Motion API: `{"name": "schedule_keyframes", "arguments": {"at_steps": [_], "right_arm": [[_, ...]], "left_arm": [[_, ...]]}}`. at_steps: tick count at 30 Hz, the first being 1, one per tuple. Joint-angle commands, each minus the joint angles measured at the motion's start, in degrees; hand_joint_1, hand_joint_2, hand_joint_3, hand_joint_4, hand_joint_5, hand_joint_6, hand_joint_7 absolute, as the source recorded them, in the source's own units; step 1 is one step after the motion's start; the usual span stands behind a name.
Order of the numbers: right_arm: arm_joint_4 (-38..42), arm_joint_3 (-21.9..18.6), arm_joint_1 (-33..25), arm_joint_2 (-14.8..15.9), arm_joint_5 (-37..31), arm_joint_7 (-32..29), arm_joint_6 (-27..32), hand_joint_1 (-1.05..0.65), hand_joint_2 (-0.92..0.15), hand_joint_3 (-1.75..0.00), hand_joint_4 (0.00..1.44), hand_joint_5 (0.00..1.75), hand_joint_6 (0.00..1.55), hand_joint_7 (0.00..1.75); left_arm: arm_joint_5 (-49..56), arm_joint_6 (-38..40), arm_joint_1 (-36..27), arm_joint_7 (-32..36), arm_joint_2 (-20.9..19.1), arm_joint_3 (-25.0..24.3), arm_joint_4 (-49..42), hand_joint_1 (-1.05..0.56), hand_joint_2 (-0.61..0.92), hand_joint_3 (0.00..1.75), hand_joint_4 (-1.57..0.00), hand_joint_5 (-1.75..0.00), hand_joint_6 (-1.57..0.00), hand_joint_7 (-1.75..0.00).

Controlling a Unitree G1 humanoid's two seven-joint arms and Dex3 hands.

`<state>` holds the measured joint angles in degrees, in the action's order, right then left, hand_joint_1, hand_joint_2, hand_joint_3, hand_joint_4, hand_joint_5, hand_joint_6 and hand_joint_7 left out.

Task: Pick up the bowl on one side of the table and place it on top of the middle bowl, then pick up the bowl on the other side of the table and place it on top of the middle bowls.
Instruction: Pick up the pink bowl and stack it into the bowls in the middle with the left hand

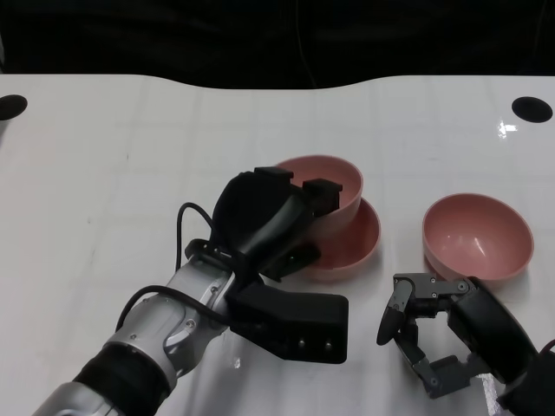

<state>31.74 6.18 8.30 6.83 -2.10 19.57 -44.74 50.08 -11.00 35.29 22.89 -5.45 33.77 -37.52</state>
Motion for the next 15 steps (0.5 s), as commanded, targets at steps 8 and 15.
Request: {"name": "schedule_keyframes", "arguments": {"at_steps": [8, 15], "right_arm": [[-0.39, 0.11, -0.08, 0.54, 1.32, 1.0, 0.2, -0.08, -0.27, -1.48, 0.85, 1.73, 0.81, 1.35], [0.0, 0.15, 0.08, 0.64, 1.76, 1.67, -0.5, -0.06, -0.26, -1.5, 0.84, 1.74, 0.8, 1.36]], "left_arm": [[-1.12, -1.74, 3.53, -0.96, 1.32, 0.99, -4.48, -0.31, 0.63, 0.72, -0.77, -1.7, -0.77, -1.17], [-0.53, -2.07, 4.48, -4.09, 0.75, 2.61, -6.25, -0.35, 0.91, 0.15, -0.49, -0.73, -0.51, -0.16]]}}
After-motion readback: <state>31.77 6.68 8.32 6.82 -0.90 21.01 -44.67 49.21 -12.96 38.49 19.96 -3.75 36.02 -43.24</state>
